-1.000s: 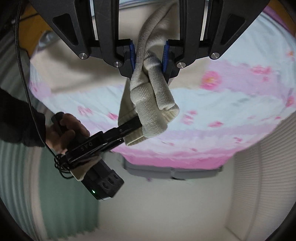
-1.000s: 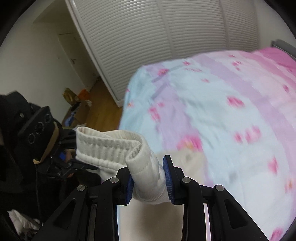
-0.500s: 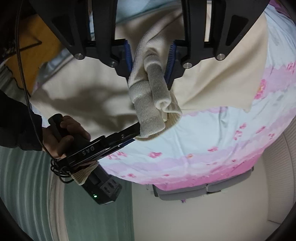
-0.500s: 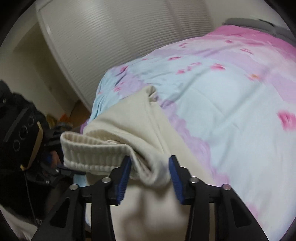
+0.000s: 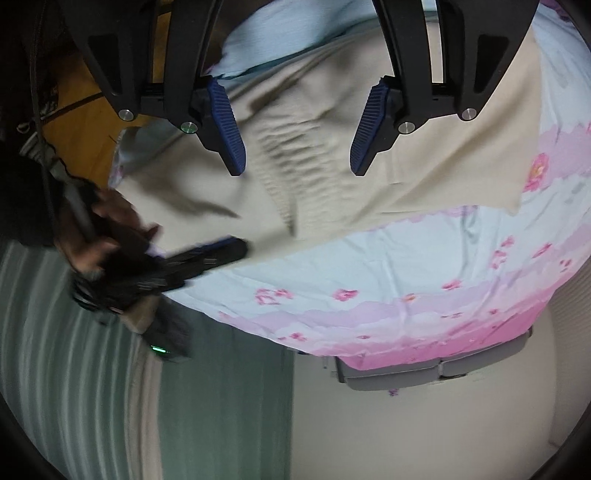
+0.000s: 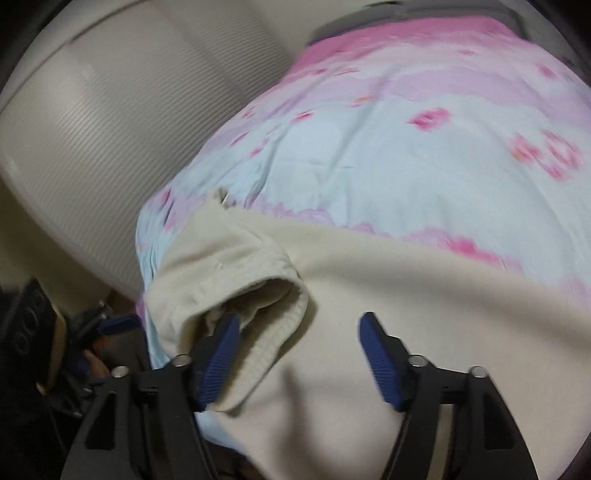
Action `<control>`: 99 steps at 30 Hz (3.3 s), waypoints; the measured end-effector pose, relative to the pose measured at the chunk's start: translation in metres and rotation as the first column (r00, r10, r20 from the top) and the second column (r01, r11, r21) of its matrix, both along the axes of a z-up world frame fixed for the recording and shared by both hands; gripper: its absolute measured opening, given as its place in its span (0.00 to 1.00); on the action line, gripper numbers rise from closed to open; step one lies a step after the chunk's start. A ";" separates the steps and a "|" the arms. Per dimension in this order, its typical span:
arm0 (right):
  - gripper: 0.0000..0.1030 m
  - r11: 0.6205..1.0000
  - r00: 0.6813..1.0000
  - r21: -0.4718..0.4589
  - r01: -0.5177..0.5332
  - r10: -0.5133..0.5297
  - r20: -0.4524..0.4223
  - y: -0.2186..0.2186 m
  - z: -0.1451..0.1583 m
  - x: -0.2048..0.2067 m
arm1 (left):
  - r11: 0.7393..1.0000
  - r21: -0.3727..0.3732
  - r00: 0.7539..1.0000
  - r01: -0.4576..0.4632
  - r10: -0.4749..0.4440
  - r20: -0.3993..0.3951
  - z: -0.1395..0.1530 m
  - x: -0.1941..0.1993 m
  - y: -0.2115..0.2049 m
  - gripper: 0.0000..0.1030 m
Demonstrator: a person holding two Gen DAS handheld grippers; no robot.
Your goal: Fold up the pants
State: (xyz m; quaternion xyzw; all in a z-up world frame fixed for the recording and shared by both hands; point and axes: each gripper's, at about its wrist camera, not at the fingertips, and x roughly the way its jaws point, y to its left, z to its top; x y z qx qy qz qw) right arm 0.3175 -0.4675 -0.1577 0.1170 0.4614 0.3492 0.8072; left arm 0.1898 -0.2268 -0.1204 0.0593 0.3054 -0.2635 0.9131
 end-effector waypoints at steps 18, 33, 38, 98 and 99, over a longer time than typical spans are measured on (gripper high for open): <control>0.87 0.906 0.890 -0.076 0.415 -0.422 -0.170 0.081 -0.039 -0.065 | 0.981 0.001 0.977 -0.192 0.191 -0.099 -0.010 0.027 0.107 0.63; 0.24 0.898 0.902 0.110 0.427 -0.413 -0.129 0.091 -0.032 -0.062 | 0.967 -0.017 0.959 -0.255 0.251 -0.129 -0.011 0.045 0.132 0.64; 0.24 0.865 0.887 0.201 0.460 -0.439 -0.144 0.068 -0.038 -0.066 | 0.969 -0.037 0.961 -0.245 0.238 -0.140 -0.011 0.050 0.129 0.66; 0.72 0.081 0.162 0.331 0.940 -0.960 -0.226 -0.110 -0.070 -0.263 | 0.990 0.018 0.985 0.138 -0.136 -0.105 0.007 0.046 -0.065 0.75; 0.72 0.066 0.158 0.346 0.936 -0.957 -0.245 -0.117 -0.076 -0.264 | 0.988 0.021 0.983 0.153 -0.150 -0.108 0.006 0.046 -0.076 0.75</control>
